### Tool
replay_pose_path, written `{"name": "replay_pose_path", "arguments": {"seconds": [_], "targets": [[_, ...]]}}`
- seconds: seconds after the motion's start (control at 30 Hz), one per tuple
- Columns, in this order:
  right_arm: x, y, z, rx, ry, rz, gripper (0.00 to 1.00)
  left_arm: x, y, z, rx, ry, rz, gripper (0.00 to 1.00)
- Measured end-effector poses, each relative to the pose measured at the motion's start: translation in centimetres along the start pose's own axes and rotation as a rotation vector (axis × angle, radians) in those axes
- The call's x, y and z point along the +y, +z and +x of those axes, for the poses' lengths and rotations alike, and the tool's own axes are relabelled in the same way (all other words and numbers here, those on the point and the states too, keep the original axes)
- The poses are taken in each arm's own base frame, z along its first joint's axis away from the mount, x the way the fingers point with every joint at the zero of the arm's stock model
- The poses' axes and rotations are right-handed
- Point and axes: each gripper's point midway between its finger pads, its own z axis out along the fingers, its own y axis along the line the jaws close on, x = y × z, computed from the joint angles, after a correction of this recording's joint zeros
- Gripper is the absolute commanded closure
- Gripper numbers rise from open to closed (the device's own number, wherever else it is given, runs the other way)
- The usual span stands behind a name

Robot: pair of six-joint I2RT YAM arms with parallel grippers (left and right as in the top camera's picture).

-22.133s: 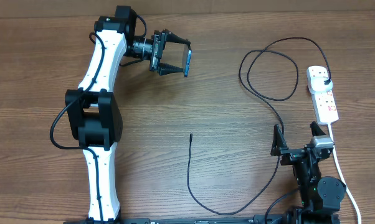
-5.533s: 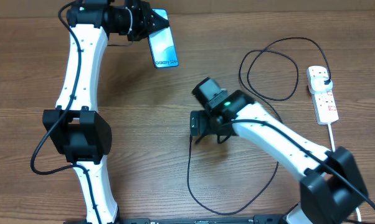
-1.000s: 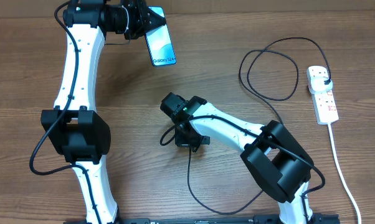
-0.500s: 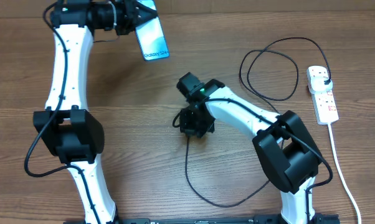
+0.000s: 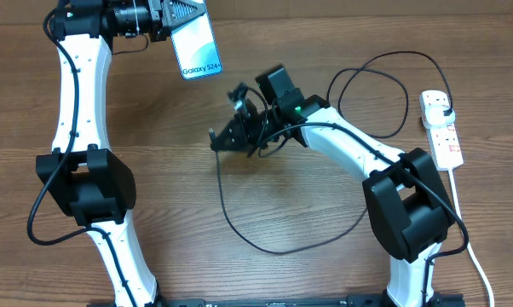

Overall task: Plug charger to phone and switch on socket
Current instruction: 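Lift the plug with the right gripper toward the phone's bottom port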

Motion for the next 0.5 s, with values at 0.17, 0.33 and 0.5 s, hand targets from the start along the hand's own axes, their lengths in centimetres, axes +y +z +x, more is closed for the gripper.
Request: {"name": "replay_pose_path", "arguments": {"seconds": [0.17,0.33,0.5], "targets": [[4.0,-1.2,-1.9,-0.025,-0.122,-0.191,0.96,-1.8,-0.1,-0.2,0.021,0.037,0.083,0.96],[6.5,-2.5,-3.1,-0.041,-0.176,-0.297,0.96,-2.9,-0.2,-0.9,0.021,0.066,0.121,0.96],[8.4,-4.0,-4.4,-0.074,-0.208,-0.355,0.96,-4.4,-0.4,-2.0,0.008,0.114,0.152,0.96]]}}
